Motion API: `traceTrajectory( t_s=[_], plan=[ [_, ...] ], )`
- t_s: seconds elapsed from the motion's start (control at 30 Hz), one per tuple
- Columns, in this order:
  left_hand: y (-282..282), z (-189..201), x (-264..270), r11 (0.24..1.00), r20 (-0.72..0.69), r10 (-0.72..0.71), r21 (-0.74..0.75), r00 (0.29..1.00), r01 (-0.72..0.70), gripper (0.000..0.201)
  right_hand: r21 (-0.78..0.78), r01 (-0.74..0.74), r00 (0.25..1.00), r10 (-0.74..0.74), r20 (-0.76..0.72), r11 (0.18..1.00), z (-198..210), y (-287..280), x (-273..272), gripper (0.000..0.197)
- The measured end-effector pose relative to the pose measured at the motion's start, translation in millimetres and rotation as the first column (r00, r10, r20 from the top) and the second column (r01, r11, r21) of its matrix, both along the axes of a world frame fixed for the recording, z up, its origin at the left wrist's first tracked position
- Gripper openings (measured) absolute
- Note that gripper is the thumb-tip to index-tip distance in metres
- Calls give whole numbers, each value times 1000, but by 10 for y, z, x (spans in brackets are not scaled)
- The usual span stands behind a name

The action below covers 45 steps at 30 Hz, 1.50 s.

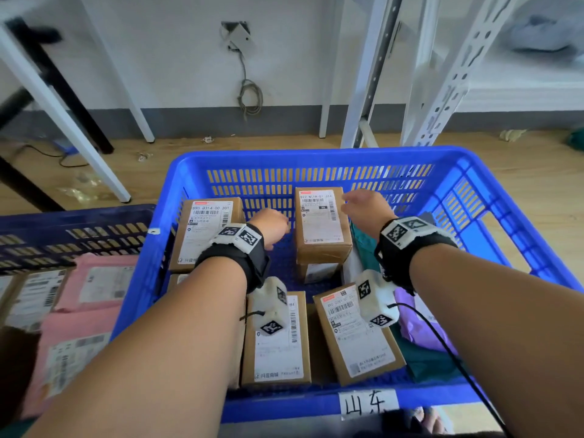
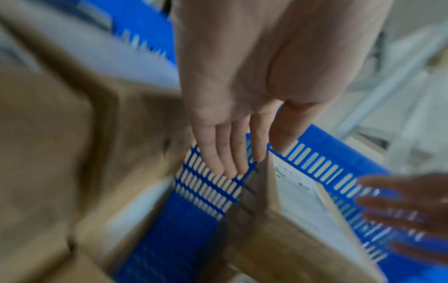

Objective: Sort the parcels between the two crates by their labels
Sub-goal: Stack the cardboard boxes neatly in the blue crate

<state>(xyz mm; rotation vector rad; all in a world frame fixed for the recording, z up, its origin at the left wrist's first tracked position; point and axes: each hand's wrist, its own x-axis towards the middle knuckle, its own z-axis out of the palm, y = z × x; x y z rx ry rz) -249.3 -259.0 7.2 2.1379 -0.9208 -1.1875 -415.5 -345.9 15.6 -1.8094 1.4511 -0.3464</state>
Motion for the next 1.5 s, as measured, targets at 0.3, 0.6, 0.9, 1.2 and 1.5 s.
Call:
traceTrajectory(
  t_s=[0.3, 0.6, 0.9, 1.2, 1.5],
  plan=[
    [373, 64, 273, 982, 430, -188, 86, 883, 167, 20, 57, -459, 840, 454, -297, 887, 159, 455, 440, 18],
    [522, -69, 236, 971, 523, -241, 126, 818, 205, 18, 390, -646, 357, 711, -606, 656, -331, 842, 853, 15],
    [551, -109, 233, 956, 546, -290, 133, 786, 261, 15, 461, -649, 293, 758, -583, 605, -457, 945, 786, 66],
    [607, -25, 199, 945, 540, -324, 154, 777, 287, 16, 485, -666, 295, 797, -526, 566, -323, 875, 639, 93],
    [729, 226, 122, 983, 177, -170, -38, 969, 179, 21, 444, -610, 483, 752, -448, 656, -60, 802, 492, 90]
  ],
)
